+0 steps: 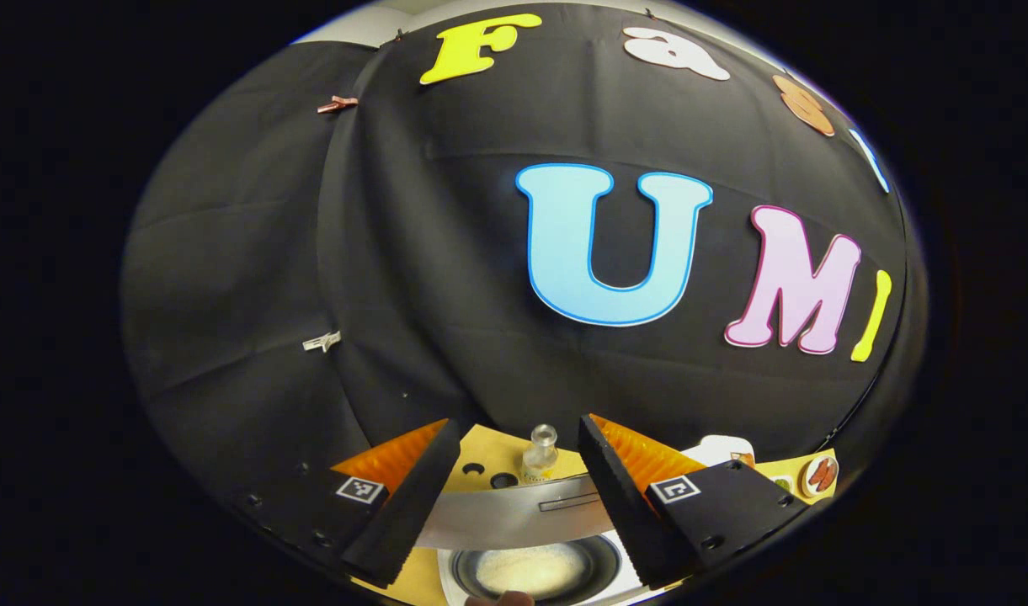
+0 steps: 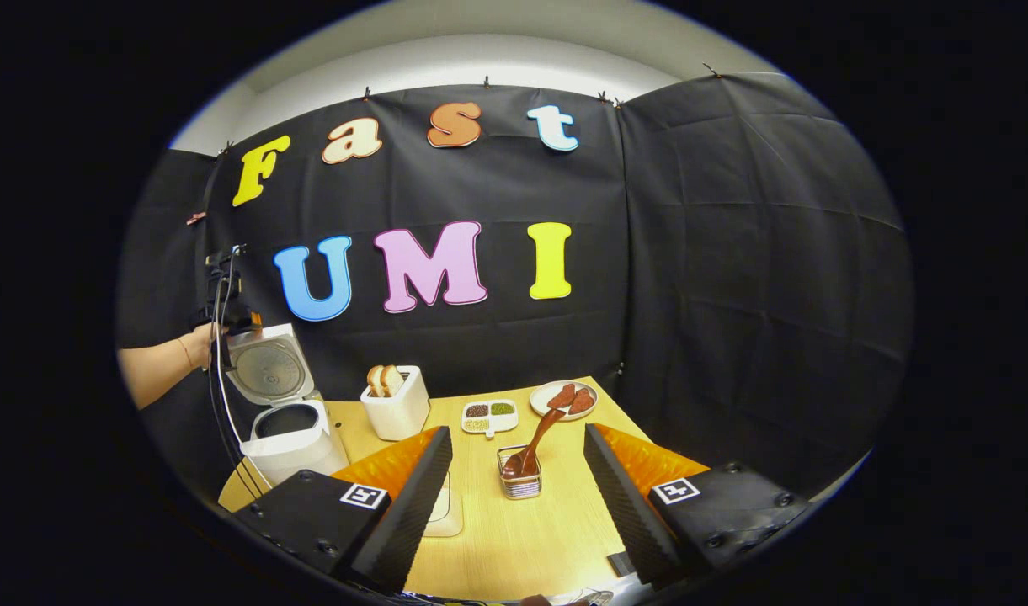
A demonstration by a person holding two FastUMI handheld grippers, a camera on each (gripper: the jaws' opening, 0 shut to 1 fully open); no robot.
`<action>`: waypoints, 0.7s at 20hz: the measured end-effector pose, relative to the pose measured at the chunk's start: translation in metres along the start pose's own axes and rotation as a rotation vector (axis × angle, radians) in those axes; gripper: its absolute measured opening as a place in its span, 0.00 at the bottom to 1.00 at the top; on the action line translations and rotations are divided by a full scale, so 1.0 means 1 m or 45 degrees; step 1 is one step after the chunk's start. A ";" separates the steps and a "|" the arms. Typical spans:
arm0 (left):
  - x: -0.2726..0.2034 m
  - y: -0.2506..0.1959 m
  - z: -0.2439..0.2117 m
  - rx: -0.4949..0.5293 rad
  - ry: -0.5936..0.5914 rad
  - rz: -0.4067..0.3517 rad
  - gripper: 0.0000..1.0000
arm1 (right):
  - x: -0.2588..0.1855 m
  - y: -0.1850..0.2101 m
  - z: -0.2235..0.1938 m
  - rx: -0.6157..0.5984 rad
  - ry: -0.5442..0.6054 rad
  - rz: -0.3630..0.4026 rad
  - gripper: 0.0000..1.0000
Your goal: Close the left gripper, press the button to open the rice cooker; take a wooden spoon from the chopstick holder with the right hand, scoop a spoonful of rice and pour it into the rice cooker, then put the wooden spoon back into the chopstick holder.
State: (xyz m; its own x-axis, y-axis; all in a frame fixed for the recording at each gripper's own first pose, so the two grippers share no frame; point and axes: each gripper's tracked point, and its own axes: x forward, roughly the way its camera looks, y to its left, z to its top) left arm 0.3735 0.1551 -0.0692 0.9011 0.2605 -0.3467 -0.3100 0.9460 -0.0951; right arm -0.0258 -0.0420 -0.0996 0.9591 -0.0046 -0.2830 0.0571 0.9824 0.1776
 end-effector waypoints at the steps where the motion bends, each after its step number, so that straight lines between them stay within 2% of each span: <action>1: -0.009 -0.002 -0.009 -0.004 0.001 -0.001 0.99 | -0.002 -0.004 -0.001 0.004 0.007 0.005 0.98; 10: -0.060 -0.011 -0.118 -0.059 0.071 0.041 0.98 | -0.005 -0.024 -0.010 -0.002 0.042 0.027 0.98; 14: -0.071 -0.016 -0.156 -0.028 0.092 0.045 0.99 | -0.009 -0.024 -0.022 -0.032 0.068 0.039 0.98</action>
State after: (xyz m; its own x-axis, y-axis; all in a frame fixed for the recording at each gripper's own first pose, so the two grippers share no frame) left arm 0.2671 0.0917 -0.1885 0.8655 0.2779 -0.4167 -0.3481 0.9319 -0.1016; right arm -0.0419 -0.0617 -0.1219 0.9440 0.0346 -0.3281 0.0205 0.9864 0.1631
